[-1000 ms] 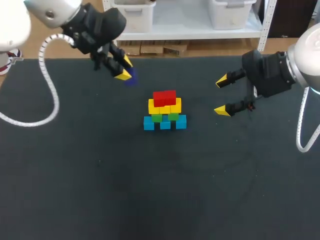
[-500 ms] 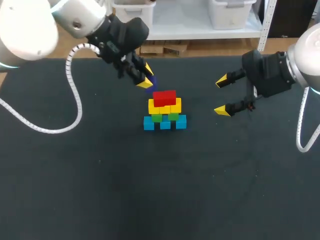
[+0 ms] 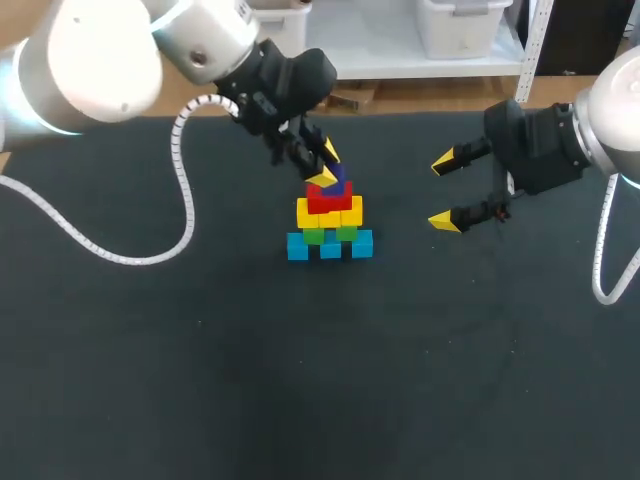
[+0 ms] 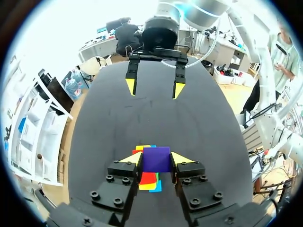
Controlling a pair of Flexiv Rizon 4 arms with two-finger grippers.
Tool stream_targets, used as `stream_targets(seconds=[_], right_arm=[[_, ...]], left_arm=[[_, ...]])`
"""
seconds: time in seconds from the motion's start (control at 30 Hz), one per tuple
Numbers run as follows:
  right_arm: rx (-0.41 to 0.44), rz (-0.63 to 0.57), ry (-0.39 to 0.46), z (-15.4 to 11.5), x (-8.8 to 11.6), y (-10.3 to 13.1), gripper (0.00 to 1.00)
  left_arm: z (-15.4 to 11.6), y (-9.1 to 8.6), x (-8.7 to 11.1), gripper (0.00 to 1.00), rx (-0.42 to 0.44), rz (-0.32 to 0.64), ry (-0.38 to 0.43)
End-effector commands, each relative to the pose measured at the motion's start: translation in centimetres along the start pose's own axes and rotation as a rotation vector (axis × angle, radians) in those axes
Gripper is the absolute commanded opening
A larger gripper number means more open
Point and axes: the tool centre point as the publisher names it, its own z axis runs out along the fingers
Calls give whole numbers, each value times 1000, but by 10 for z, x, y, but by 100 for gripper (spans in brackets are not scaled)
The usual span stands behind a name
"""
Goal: Place the blue cubes, place green cubes on the blue cubes, place the yellow cubes on the green cubes, then place the red cubes on the yellow cubes, and place purple cube on the red cubes.
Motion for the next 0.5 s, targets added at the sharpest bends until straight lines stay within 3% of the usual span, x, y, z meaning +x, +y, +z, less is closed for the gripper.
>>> stream_targets(seconds=[0.03, 0.5], right_arm=[[-1, -1, -2, 0, 0, 0, 100], [-1, -1, -2, 0, 0, 0, 100]], left_arm=[[7, 11, -1, 0, 19, 0, 10], [4, 17, 9, 0, -37, -19, 51]])
